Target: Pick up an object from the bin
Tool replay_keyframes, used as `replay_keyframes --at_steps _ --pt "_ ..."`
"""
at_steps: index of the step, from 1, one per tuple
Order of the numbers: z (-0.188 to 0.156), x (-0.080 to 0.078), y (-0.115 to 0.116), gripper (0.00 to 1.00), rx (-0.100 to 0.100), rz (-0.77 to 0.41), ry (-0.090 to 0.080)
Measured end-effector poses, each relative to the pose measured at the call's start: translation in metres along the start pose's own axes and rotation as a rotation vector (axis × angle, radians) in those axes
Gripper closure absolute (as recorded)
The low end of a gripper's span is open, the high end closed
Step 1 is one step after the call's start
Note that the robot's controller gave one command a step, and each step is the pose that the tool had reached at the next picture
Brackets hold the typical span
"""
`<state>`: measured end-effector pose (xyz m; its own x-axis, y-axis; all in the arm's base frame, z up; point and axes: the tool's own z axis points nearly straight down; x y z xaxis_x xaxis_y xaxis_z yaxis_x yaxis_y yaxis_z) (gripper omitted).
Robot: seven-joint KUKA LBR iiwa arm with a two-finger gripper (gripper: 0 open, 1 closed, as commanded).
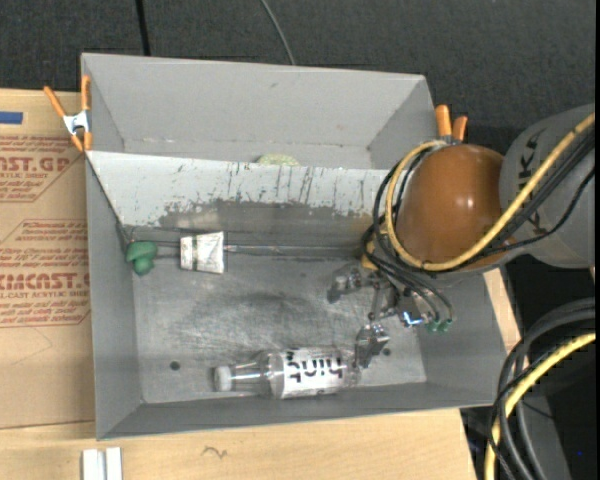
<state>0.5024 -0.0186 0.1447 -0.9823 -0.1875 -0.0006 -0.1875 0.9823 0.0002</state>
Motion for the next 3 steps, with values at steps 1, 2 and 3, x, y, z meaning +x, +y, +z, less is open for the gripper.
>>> replay_keyframes --at_steps 1,2,3 --pt "0.029 0.006 0.002 0.00 0.000 0.084 0.001" --pt "0.058 -0.007 0.053 0.00 0.001 -0.059 0.001" --pt "0.067 -0.006 0.081 0.00 -0.003 -0.179 0.001"
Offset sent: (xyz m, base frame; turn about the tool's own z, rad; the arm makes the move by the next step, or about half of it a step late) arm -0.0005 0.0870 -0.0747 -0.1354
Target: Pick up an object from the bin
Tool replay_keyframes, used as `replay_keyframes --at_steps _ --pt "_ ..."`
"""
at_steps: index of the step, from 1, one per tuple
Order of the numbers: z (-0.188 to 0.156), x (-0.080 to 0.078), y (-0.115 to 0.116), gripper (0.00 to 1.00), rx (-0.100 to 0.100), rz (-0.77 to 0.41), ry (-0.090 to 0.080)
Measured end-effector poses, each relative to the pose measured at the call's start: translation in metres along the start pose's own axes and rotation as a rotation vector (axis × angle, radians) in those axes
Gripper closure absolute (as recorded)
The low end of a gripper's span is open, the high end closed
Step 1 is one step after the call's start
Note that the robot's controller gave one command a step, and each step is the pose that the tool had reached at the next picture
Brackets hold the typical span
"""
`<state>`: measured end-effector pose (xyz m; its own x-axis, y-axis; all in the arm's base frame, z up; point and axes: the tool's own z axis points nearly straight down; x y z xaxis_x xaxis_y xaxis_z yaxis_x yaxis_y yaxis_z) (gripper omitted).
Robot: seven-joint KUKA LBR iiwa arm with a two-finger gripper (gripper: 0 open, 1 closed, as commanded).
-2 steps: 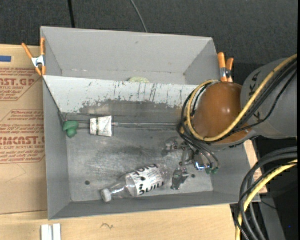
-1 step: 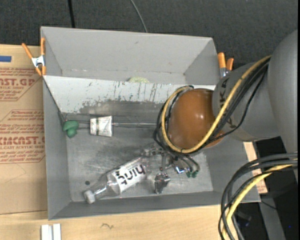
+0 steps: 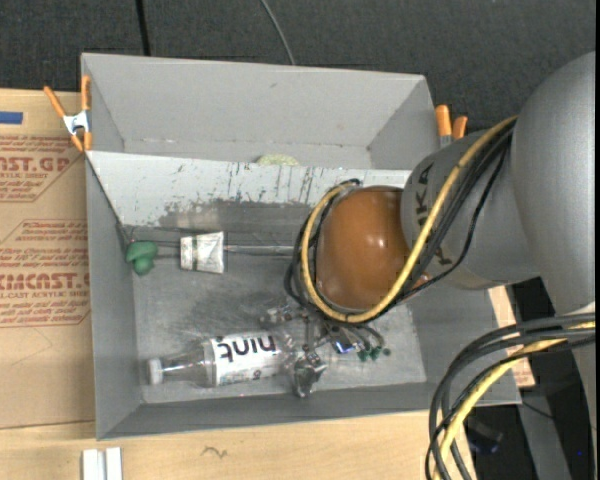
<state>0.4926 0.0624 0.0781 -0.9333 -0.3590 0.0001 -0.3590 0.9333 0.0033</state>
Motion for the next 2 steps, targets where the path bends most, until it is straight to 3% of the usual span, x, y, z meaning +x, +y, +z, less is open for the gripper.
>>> replay_keyframes --at_steps 1,2 --pt "0.004 -0.016 0.011 0.00 0.003 0.140 0.000" --pt "0.003 -0.025 0.062 1.00 0.011 0.192 -0.007"
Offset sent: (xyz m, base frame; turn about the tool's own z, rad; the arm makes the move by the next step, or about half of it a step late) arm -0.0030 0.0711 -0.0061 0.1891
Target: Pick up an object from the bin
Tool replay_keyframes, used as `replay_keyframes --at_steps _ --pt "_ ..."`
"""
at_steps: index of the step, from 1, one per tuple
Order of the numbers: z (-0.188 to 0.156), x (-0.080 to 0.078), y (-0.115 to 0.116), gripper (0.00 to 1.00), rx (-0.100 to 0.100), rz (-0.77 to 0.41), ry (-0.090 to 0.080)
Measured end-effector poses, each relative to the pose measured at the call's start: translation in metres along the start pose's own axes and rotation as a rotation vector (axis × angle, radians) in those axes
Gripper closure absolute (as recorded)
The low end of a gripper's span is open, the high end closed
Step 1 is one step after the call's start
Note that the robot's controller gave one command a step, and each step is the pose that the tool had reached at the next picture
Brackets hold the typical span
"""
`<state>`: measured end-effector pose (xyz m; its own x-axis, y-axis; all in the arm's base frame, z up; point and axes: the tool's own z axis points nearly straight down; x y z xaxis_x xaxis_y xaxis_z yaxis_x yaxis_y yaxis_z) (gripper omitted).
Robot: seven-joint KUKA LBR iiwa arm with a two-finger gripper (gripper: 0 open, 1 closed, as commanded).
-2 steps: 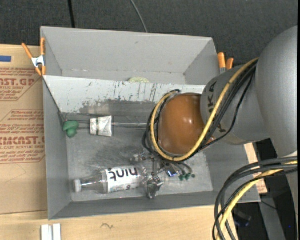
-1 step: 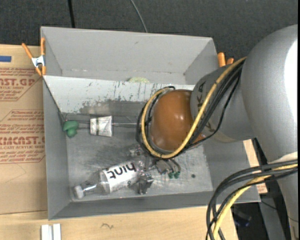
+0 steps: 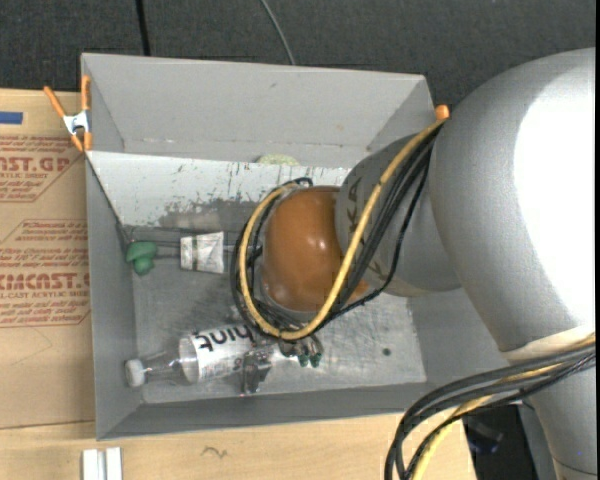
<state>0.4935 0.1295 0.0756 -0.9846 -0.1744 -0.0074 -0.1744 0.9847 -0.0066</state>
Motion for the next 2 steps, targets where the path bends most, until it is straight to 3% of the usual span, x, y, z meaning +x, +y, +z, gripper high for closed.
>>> replay_keyframes --at_steps 1,2 --pt "0.000 0.000 0.000 1.00 0.000 0.000 0.000" --pt "-0.022 0.001 0.013 1.00 -0.004 0.007 0.009"
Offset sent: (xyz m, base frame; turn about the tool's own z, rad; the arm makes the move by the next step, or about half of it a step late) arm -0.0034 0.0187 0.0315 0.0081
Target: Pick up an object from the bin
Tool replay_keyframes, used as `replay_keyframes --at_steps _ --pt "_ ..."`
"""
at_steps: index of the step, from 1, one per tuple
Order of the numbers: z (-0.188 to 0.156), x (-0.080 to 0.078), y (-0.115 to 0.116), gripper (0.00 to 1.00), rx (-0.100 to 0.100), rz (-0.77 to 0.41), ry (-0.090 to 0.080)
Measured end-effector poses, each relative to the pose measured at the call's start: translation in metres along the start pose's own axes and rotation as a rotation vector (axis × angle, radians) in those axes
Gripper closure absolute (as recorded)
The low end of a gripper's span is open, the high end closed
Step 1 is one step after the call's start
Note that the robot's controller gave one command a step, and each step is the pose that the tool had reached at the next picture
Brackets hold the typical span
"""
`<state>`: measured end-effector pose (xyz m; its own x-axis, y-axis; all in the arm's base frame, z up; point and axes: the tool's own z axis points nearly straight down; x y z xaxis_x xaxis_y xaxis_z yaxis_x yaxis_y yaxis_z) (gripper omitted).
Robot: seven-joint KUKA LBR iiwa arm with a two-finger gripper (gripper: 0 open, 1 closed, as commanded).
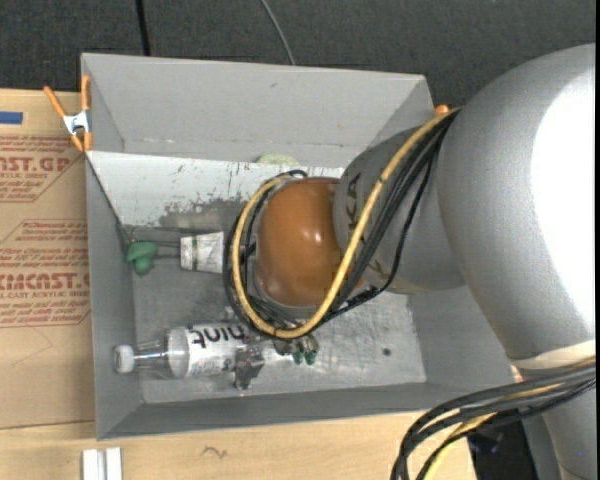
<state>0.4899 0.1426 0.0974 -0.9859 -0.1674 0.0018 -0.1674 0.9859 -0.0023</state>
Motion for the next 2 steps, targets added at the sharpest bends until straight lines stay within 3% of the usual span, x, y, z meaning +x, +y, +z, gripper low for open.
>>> replay_keyframes --at_steps 1,2 --pt "-0.054 -0.004 0.002 1.00 -0.002 0.015 0.004" --pt "-0.115 -0.011 0.032 1.00 -0.002 0.053 0.000"
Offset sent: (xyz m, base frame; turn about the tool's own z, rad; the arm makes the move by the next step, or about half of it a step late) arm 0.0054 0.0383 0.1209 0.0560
